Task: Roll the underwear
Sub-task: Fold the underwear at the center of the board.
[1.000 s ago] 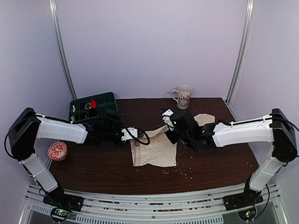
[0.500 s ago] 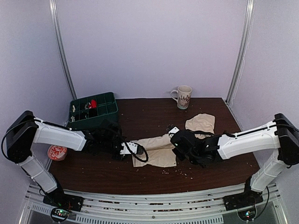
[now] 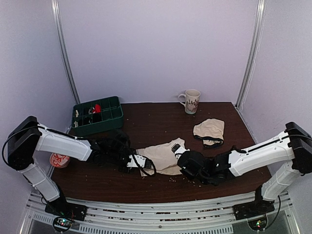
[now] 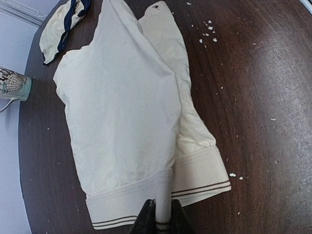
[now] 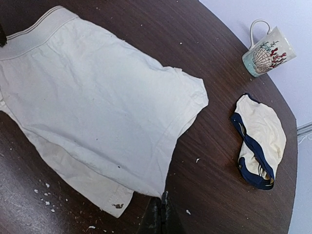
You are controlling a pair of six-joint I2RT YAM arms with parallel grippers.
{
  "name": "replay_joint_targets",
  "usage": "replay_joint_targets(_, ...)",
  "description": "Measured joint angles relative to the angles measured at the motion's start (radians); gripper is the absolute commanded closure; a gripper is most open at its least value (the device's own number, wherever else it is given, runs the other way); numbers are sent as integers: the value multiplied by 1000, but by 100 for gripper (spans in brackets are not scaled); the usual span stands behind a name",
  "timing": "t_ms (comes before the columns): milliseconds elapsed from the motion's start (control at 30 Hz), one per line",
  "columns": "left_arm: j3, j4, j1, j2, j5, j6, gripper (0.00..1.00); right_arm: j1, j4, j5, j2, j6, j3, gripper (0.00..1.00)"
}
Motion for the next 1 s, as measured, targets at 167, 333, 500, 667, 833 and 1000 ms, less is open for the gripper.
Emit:
replay_joint_targets(167, -1, -29, -2, 13, 6, 3, 79, 18, -25, 28, 54, 12, 0, 100)
replay_joint_targets(333, -2, -50, -10, 23, 19, 10, 71, 24, -54, 67, 77, 35, 1, 98)
replay_joint_targets(500, -3, -71, -13, 25, 26, 21, 54, 26, -85, 97, 80, 62, 10, 63)
replay_joint_targets(667, -3, -90, -13, 24, 26, 42, 30, 39, -131, 108, 80, 79, 16, 33)
replay_joint_targets(833, -3, -101, 15, -18, 36, 35, 24, 46, -181, 108, 62, 93, 34, 35)
replay_joint_targets(1000, 83, -80, 72, -16, -20, -49, 51, 9, -164, 58, -4, 71, 102, 54)
